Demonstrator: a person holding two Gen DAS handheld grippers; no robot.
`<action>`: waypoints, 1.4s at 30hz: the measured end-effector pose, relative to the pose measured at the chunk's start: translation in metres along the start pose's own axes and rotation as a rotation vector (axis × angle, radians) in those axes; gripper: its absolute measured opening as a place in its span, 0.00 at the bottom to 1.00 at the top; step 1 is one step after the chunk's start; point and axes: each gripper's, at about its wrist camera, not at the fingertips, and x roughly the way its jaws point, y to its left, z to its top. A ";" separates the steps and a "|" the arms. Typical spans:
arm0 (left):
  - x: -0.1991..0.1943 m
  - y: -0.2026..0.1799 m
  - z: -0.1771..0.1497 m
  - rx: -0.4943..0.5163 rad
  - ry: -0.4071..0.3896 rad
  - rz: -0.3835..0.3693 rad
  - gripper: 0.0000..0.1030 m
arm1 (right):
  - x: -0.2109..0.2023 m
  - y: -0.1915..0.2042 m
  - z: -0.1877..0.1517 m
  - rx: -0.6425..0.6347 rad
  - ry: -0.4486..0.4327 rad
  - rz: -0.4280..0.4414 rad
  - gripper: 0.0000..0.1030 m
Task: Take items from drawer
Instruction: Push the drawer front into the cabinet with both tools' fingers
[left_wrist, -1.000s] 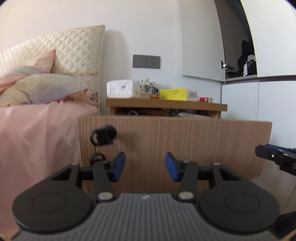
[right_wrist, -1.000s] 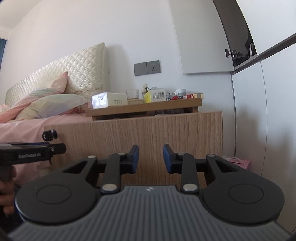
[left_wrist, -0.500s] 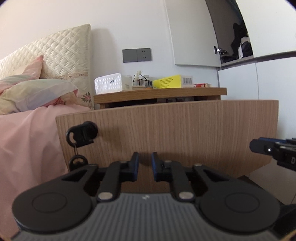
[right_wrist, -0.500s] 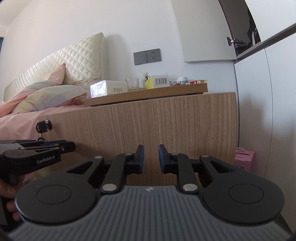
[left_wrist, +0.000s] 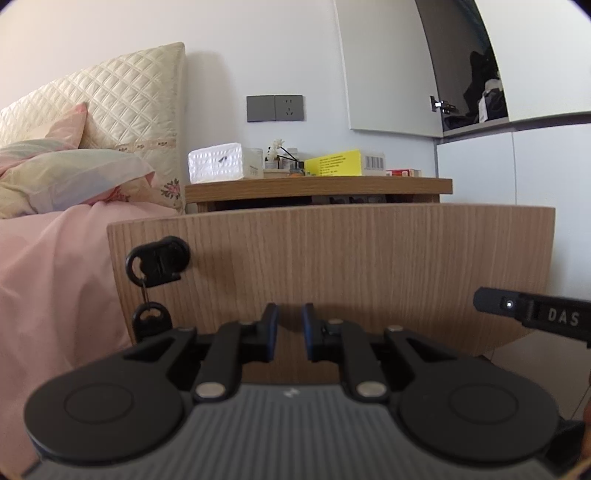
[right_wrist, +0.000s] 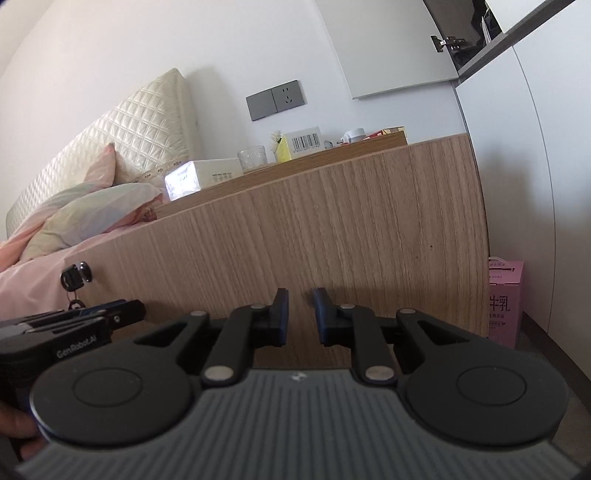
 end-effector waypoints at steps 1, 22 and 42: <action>0.001 0.001 0.001 -0.002 0.001 -0.003 0.16 | 0.000 0.000 0.000 -0.001 -0.001 -0.002 0.18; 0.065 0.002 0.020 0.045 0.029 -0.051 0.16 | 0.055 -0.020 0.015 0.005 0.038 -0.016 0.18; 0.127 0.006 0.027 0.023 0.000 -0.043 0.18 | 0.117 -0.036 0.030 -0.067 0.003 -0.005 0.18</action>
